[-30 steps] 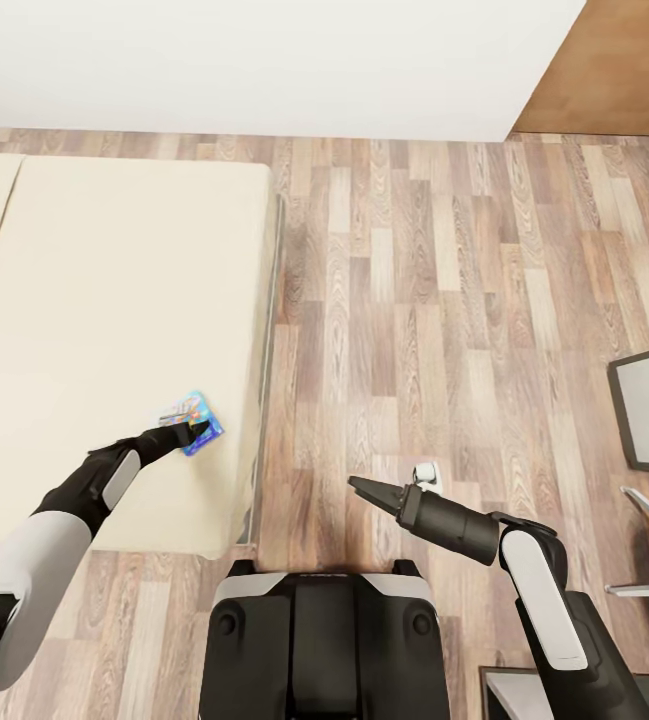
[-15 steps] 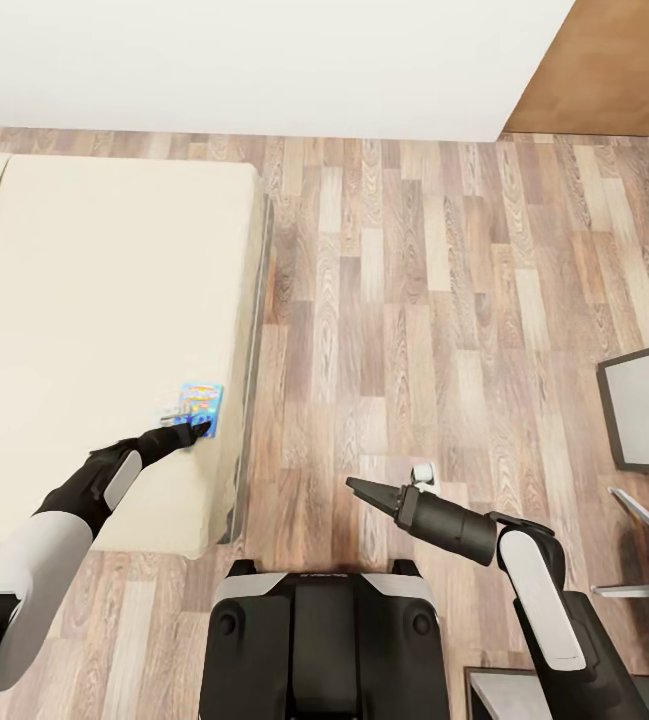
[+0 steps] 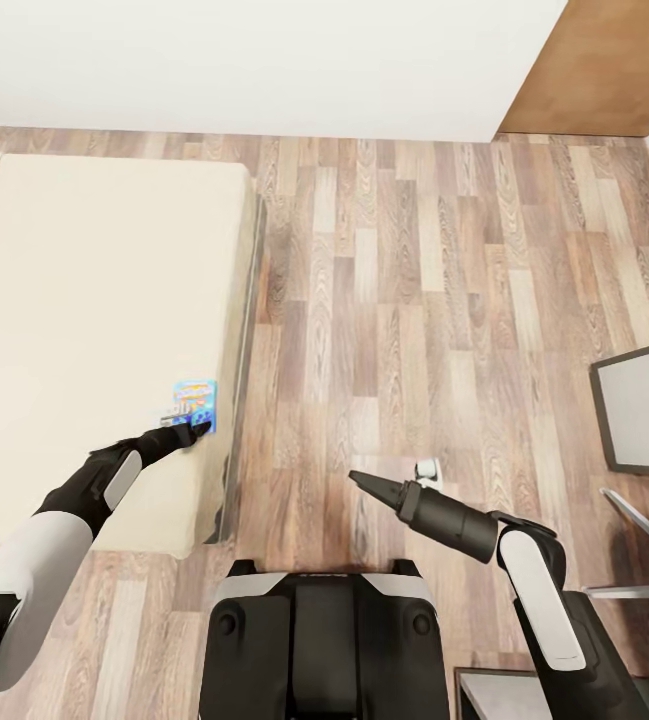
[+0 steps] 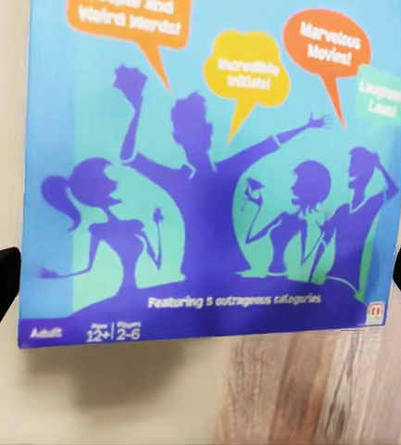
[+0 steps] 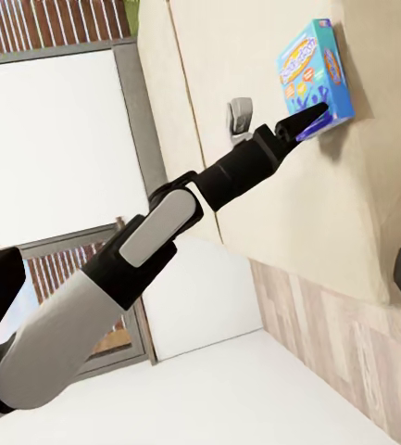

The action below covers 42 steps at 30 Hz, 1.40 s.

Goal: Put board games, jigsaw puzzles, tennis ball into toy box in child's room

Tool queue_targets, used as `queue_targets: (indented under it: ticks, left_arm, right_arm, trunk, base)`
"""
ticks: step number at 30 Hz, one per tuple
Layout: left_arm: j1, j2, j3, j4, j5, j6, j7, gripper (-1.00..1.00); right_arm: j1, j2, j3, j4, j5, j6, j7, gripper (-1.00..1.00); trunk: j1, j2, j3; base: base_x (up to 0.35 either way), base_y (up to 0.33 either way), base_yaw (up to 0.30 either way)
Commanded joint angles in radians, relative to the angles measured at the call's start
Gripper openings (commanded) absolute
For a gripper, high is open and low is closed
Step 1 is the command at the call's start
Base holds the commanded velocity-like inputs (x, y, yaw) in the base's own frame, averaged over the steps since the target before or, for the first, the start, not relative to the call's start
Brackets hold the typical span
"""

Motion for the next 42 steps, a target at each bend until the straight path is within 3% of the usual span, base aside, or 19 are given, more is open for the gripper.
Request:
queue_targets:
  ticks: [1, 19, 42]
  left_arm:
    - [0.0, 0.001, -0.003, -0.001, 0.01, 0.007, 0.0, 1.0]
    - [0.0, 0.002, -0.001, -0.002, 0.009, 0.004, -0.005, 1.0]
    - [0.0, 0.002, 0.001, -0.002, 0.009, 0.004, -0.005, 1.0]
  right_arm:
    - [0.0, 0.0, 0.0, 0.0, 0.001, 0.002, 0.003, 1.0]
    - [0.0, 0.0, 0.001, 0.003, 0.001, -0.004, 0.004, 1.0]
    - [0.0, 0.0, 0.001, 0.003, 0.001, -0.004, 0.004, 1.0]
  trunk:
    - [0.001, -0.002, -0.001]
    - [0.001, -0.002, -0.001]
    - [0.001, -0.002, -0.001]
  base:
    - [0.0, -0.093, 0.0]
    - [0.0, -0.043, 0.0]
    - [0.0, 0.043, 0.0]
